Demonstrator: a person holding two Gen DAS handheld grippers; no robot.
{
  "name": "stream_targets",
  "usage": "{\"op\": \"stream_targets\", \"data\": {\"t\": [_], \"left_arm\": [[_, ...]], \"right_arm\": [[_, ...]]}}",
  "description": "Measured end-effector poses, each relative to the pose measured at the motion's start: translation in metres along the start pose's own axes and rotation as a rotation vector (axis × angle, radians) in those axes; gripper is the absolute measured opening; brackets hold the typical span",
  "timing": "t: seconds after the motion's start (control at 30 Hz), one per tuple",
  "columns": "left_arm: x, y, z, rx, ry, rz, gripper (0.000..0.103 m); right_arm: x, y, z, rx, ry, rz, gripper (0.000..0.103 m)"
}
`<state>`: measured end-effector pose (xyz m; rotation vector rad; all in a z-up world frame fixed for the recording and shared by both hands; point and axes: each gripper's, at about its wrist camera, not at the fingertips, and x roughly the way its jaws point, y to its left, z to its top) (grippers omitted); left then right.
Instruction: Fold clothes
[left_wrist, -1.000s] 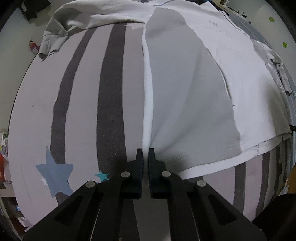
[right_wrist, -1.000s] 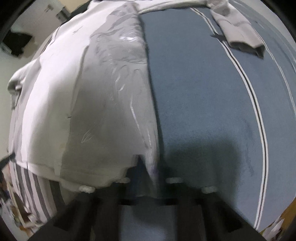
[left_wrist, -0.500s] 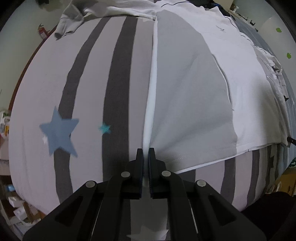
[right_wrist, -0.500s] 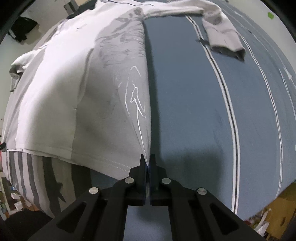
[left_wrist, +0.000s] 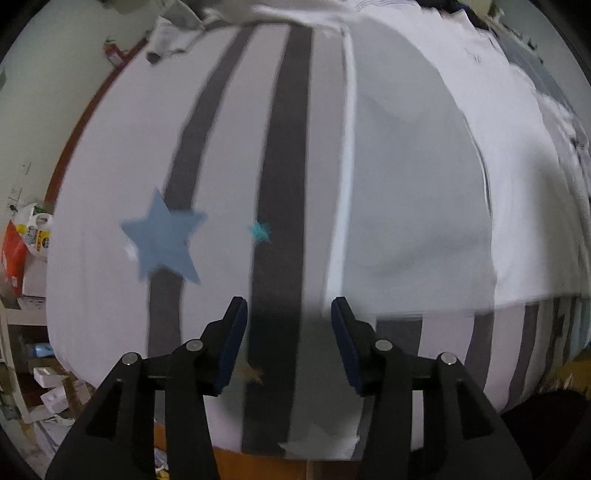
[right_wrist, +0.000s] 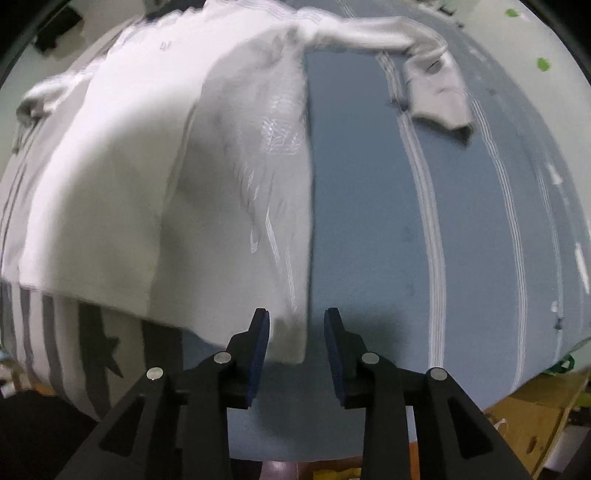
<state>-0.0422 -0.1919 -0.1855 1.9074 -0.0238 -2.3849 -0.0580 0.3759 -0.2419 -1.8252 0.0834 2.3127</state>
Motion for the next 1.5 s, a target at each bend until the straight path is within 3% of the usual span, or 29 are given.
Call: {"op": "stream_targets", "data": {"t": [0.1, 0.2, 0.27, 0.33, 0.4, 0.43, 0.53, 0.6, 0.77, 0.93, 1.1, 1.2, 1.33, 1.5], "left_arm": [[0.001, 0.009, 0.047, -0.06, -0.058, -0.019, 0.048], [0.005, 0.009, 0.096, -0.097, -0.119, -0.034, 0.048], [0.008, -0.005, 0.128, -0.101, -0.186, -0.042, 0.048], [0.063, -0.005, 0.195, -0.098, -0.254, -0.041, 0.048], [0.059, -0.009, 0.216, -0.107, -0.301, -0.061, 0.048], [0.063, -0.016, 0.249, -0.106, -0.322, -0.072, 0.048], [0.062, -0.038, 0.333, -0.058, -0.4, -0.11, 0.048], [0.057, -0.049, 0.356, -0.028, -0.436, -0.111, 0.049], [0.102, -0.104, 0.436, 0.04, -0.41, -0.081, 0.051], [0.157, -0.122, 0.488, 0.075, -0.346, -0.028, 0.051], [0.199, -0.107, 0.508, 0.069, -0.293, -0.01, 0.051], [0.216, -0.105, 0.512, 0.103, -0.259, -0.054, 0.051], [0.217, -0.105, 0.523, 0.126, -0.289, -0.161, 0.051], [0.226, -0.117, 0.537, 0.153, -0.284, -0.173, 0.051]], "right_arm": [[-0.014, -0.011, 0.036, 0.075, -0.09, -0.031, 0.036], [-0.013, -0.003, 0.081, 0.116, -0.186, -0.063, 0.036], [-0.011, 0.008, 0.131, 0.126, -0.252, -0.088, 0.036], [0.0, 0.007, 0.181, 0.137, -0.317, -0.079, 0.037], [0.013, 0.006, 0.23, 0.144, -0.378, -0.057, 0.04], [0.018, 0.012, 0.25, 0.136, -0.398, -0.047, 0.04], [0.028, 0.027, 0.3, 0.081, -0.429, -0.043, 0.04], [0.05, 0.027, 0.343, 0.055, -0.441, -0.03, 0.042], [0.069, -0.002, 0.405, 0.105, -0.42, 0.013, 0.043], [0.109, -0.046, 0.466, 0.105, -0.401, 0.019, 0.044], [0.151, -0.042, 0.498, -0.003, -0.354, 0.042, 0.045], [0.165, -0.027, 0.511, -0.055, -0.339, 0.072, 0.045], [0.184, -0.008, 0.529, -0.124, -0.319, 0.112, 0.046], [0.206, -0.002, 0.533, -0.111, -0.277, 0.099, 0.049]]}}
